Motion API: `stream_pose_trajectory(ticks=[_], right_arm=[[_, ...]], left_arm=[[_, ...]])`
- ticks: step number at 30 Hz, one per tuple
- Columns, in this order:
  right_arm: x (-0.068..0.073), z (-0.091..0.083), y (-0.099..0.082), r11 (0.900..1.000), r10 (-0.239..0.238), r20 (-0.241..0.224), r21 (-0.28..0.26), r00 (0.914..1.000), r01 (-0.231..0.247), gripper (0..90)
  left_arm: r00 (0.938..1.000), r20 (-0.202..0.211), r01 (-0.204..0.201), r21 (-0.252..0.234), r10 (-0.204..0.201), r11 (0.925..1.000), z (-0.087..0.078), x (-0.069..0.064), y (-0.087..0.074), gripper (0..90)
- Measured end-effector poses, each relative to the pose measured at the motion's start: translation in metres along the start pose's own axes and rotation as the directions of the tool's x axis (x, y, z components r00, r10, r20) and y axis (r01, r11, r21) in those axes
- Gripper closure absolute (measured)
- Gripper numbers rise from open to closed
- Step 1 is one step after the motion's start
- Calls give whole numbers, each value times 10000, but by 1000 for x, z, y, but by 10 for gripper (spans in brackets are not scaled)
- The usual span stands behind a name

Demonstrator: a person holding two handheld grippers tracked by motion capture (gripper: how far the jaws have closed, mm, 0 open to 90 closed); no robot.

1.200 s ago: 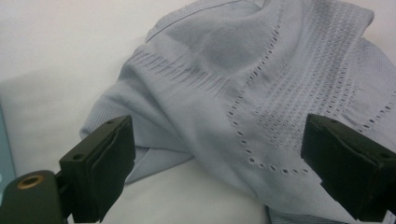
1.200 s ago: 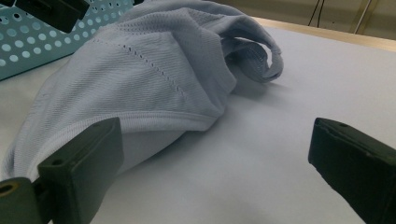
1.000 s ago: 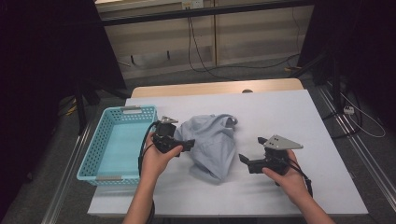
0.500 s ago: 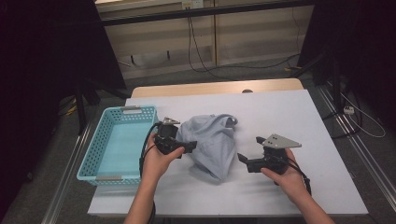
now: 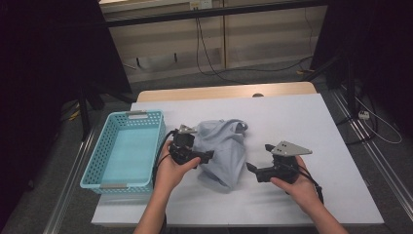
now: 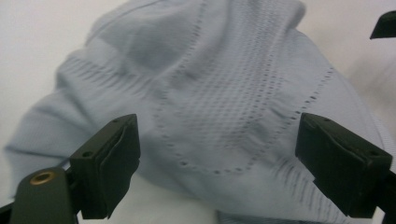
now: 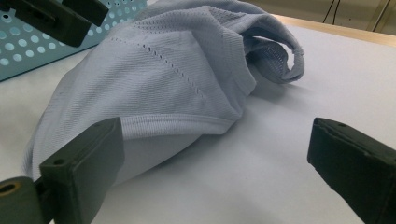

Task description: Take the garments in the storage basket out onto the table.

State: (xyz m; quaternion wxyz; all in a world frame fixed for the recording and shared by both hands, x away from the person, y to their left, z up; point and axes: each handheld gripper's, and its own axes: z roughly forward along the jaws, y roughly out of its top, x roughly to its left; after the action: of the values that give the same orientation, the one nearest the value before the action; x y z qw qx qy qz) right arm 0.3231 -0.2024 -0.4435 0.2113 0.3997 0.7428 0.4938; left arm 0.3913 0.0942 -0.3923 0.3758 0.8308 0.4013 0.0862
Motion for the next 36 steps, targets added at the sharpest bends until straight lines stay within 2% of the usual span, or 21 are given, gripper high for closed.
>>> stream_pose_trajectory(ticks=[3, 4, 6, 7, 10, 13, 15, 17, 18, 19, 23, 27, 30, 36], right_arm=[[0, -1, -2, 10000, -40, 28, 30, 10000, 40, 35], [-1, -1, -2, 10000, -19, 54, 60, 10000, 18, 35], [-1, -1, -3, 9999, -24, 65, 99, 10000, 23, 35], [-2, 0, -3, 9999, -42, 177, 155, 9998, 39, 36], [-3, -1, -3, 9999, -8, 202, 126, 9998, 5, 36], [-4, -1, -2, 10000, 3, 246, 87, 9997, -5, 36], [-4, 0, -3, 9999, 8, 306, 126, 9995, -12, 36], [-5, 1, -3, 9998, -7, 358, 199, 9994, 0, 39], [-5, 1, -3, 9998, -5, 367, 213, 9993, -3, 39], [-5, 1, -3, 9998, -5, 367, 213, 9993, -3, 39], [-5, 0, -3, 9998, -21, 371, 222, 9993, 13, 39], [-6, 1, -4, 9995, -20, 428, 319, 9991, 7, 39], [-6, 1, -4, 9995, -14, 461, 317, 9989, -1, 39], [-9, -1, -5, 9994, 30, 519, 347, 9986, -48, 38]], left_arm=[[9998, 172, -84, 106, 83, 9999, 5, -5, -1, 150], [9993, 294, -229, 288, 221, 9993, 11, -10, -2, 150], [9991, 349, -240, 362, 227, 9991, 15, -13, -3, 147], [9985, 430, -352, 591, 327, 9976, 22, -17, -6, 140], [9979, 611, -279, 821, 229, 9962, 29, -19, -8, 142], [9953, 970, -141, 1463, -2, 9891, 37, -21, -14, 396], [9949, 1011, -208, 1613, 44, 9867, 38, -21, -14, 545], [9956, 930, -222, 1751, 59, 9843, 38, -22, -15, 645], [9956, 930, -222, 1751, 59, 9843, 38, -22, -15, 709], [9966, 827, -164, 1730, 21, 9848, 37, -21, -14, 709], [9959, 889, 34, 1750, -192, 9846, 31, -16, -12, 833], [9928, 1075, 349, 1698, -537, 9849, 24, -11, -10, 862], [9916, 1123, 457, 1613, -644, 9858, 20, -9, -9, 867], [9878, 1160, 918, 1027, -1036, 9905, -1, 4, -4, 873]])
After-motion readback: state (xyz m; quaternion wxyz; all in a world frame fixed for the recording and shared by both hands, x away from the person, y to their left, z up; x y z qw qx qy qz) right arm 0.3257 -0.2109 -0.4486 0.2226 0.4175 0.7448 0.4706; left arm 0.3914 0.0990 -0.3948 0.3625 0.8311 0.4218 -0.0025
